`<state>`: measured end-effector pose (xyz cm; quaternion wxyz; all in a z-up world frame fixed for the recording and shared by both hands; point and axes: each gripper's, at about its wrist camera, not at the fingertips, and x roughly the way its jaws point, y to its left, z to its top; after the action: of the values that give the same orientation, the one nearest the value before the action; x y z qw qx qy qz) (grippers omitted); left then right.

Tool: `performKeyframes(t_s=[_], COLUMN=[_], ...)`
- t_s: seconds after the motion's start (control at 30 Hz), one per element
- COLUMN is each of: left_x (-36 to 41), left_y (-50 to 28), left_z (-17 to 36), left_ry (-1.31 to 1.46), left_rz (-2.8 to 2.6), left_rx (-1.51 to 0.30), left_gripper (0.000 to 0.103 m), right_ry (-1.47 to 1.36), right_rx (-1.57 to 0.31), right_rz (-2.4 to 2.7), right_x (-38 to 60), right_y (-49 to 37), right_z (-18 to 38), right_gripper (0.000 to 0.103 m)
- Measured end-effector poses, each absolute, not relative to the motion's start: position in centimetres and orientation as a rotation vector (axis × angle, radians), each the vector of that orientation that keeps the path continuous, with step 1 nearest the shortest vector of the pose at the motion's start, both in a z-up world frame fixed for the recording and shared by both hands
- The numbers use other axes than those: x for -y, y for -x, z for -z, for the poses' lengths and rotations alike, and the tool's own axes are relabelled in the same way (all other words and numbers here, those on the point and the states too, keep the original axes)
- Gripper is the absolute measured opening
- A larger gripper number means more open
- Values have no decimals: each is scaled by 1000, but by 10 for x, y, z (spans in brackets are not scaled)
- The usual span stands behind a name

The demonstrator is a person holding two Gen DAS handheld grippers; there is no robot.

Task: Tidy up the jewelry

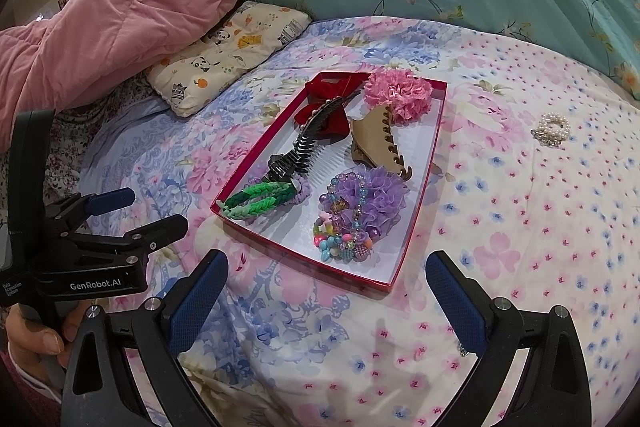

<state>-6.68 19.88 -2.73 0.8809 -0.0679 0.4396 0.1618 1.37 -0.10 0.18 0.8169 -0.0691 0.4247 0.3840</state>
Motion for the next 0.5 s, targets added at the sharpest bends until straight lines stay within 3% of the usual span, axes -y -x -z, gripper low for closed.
performKeyframes(t_s=[0.5], left_x=[-199], left_y=[66], left_z=[26], left_ry=[142], left_rz=[-331], left_rx=[-917], left_gripper=[98], right_ry=[145], right_rx=[-904], right_rz=[-817], right_x=[1], right_y=[-14], right_z=[-3], right_gripper=[100])
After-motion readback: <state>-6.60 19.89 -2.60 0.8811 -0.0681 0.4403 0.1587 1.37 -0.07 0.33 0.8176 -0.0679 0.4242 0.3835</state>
